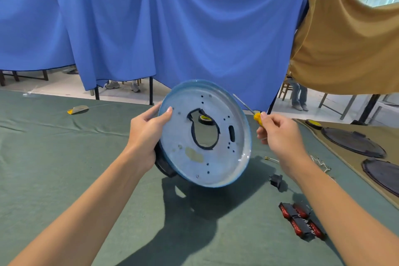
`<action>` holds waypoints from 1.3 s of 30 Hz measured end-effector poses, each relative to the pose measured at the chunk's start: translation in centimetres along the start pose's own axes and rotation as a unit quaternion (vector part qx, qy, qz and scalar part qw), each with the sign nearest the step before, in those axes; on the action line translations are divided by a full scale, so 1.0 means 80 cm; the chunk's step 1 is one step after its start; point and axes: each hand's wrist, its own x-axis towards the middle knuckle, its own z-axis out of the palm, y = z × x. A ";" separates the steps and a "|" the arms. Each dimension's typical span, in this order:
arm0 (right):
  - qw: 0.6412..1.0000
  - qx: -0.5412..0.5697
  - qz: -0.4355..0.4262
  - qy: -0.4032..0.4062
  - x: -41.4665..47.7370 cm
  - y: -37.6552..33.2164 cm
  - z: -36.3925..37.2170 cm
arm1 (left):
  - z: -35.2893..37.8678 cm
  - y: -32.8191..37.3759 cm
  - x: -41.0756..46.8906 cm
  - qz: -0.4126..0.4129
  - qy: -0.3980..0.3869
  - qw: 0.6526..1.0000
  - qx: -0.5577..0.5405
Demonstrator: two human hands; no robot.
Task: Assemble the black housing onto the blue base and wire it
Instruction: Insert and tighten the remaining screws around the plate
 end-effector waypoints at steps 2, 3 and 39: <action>0.999 0.045 0.023 0.018 -0.004 0.006 -0.001 | 0.004 -0.001 -0.001 0.088 0.035 0.995 0.038; 0.997 0.066 0.035 0.031 -0.005 0.008 -0.001 | 0.006 -0.003 -0.002 0.144 0.062 0.983 0.099; 0.882 -0.470 -0.043 0.019 -0.081 0.087 0.012 | -0.004 -0.132 -0.007 0.616 -0.149 0.501 0.590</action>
